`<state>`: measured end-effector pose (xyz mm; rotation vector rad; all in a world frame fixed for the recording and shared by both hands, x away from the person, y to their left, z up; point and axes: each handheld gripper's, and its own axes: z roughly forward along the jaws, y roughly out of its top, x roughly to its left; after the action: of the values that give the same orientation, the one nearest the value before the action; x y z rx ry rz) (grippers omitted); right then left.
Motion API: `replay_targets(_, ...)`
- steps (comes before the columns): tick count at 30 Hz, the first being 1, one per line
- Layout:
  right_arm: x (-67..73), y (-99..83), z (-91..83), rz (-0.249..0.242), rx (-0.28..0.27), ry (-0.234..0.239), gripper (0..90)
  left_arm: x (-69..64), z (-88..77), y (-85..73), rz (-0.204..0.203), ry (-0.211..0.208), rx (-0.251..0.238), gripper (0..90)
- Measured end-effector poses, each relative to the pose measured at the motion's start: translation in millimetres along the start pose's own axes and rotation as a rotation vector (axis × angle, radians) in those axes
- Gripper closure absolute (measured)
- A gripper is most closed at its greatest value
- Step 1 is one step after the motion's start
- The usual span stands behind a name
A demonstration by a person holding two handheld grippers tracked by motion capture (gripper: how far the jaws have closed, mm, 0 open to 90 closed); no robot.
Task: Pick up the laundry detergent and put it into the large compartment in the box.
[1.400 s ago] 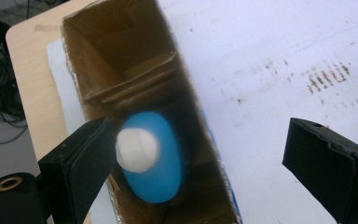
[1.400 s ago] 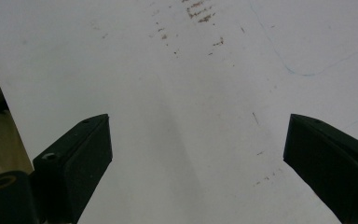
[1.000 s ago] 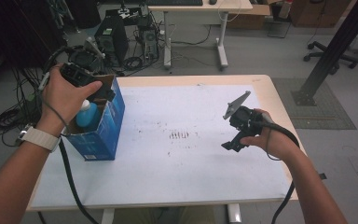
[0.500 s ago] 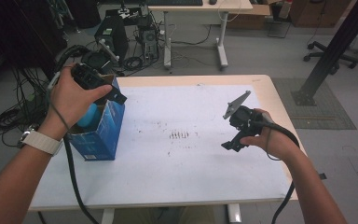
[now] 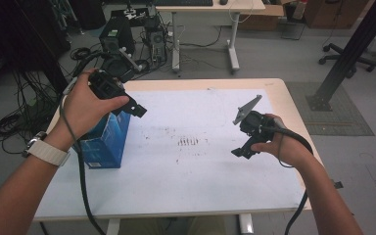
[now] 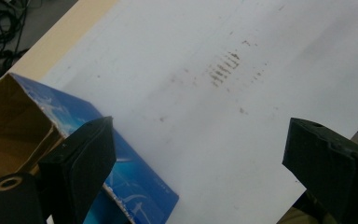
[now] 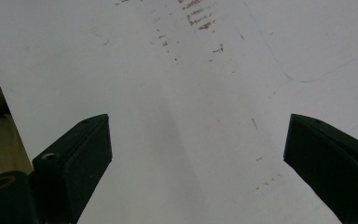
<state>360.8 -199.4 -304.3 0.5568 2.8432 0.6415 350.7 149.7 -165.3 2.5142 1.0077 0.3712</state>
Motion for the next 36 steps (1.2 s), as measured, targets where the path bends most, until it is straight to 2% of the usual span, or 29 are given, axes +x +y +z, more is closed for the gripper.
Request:
replay_targets(7,-0.3,-0.2,-1.7,0.0,0.0,-0.004,7.8,-7.1,3.5,1.4,0.033,-0.042,0.0,9.7)
replay_targets(18,0.5,-0.4,-1.7,0.004,-0.003,-0.004,7.7,-22.0,11.8,0.9,0.14,-0.087,-0.005,9.8)
replay_targets(19,0.5,-0.4,-1.7,0.004,-0.003,-0.004,7.7,-24.1,12.6,0.9,0.158,-0.085,-0.006,9.8)
replay_targets(22,0.2,0.2,-1.2,0.001,-0.003,-0.003,7.8,-28.3,12.3,1.0,0.179,-0.096,-0.016,9.8)
replay_targets(31,-0.5,4.6,-0.5,-0.005,-0.009,-0.001,7.8,-40.7,18.5,1.3,0.231,-0.118,0.018,9.7)
replay_targets(35,-0.1,4.4,0.0,-0.006,-0.009,0.002,7.8,-46.4,25.3,-1.7,0.256,-0.084,0.021,10.6)
replay_targets(36,-0.2,4.1,0.2,-0.004,-0.009,0.002,7.8,-47.4,25.9,-1.7,0.256,-0.089,0.022,10.6)
